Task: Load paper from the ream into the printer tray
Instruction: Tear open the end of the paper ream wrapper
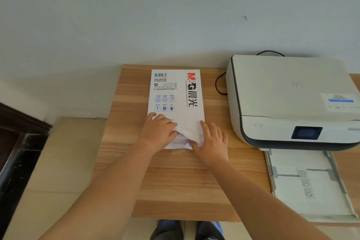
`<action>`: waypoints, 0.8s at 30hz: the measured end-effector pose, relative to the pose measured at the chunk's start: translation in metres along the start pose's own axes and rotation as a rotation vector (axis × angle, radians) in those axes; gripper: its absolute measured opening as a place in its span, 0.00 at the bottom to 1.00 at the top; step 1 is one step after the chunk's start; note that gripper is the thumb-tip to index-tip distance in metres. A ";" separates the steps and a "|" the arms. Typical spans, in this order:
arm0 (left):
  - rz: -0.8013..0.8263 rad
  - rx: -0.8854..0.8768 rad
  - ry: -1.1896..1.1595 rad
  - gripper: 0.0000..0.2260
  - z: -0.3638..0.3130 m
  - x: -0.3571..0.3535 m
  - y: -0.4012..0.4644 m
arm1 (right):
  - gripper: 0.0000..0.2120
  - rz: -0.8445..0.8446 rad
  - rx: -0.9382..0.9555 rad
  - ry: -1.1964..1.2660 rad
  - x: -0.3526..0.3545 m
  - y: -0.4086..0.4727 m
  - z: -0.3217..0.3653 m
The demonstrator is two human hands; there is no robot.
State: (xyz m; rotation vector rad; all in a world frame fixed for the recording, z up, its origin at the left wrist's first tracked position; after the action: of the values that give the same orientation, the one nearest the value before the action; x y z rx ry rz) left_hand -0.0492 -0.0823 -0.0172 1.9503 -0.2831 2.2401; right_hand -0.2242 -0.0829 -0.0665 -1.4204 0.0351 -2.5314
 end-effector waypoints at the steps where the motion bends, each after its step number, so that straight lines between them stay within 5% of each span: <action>1: 0.031 -0.009 0.022 0.17 0.000 0.001 0.004 | 0.35 0.003 0.023 0.000 0.000 0.004 0.007; 9: 0.159 0.076 -0.026 0.20 0.004 0.005 0.021 | 0.32 0.022 0.088 0.010 0.007 0.033 0.036; 19: -0.051 0.170 -0.016 0.31 0.025 0.010 -0.031 | 0.32 0.012 0.117 -0.012 0.019 0.043 0.046; 24: -0.012 0.247 -0.106 0.30 0.030 -0.002 -0.055 | 0.32 0.020 0.097 -0.033 0.020 0.046 0.049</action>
State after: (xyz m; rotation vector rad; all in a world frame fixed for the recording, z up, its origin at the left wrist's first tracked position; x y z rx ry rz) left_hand -0.0067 -0.0359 -0.0131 2.1888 -0.0055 2.2607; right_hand -0.1835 -0.1274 -0.0299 -1.4174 -0.0776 -2.4571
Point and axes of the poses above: each hand's wrist, its own y-axis towards the middle knuckle, its own x-axis out of the back of the hand, z = x × y, the point moved 8 cm from there along y, towards the middle knuckle, and after that the axes turned 13 degrees about y, right-handed, at the moved point
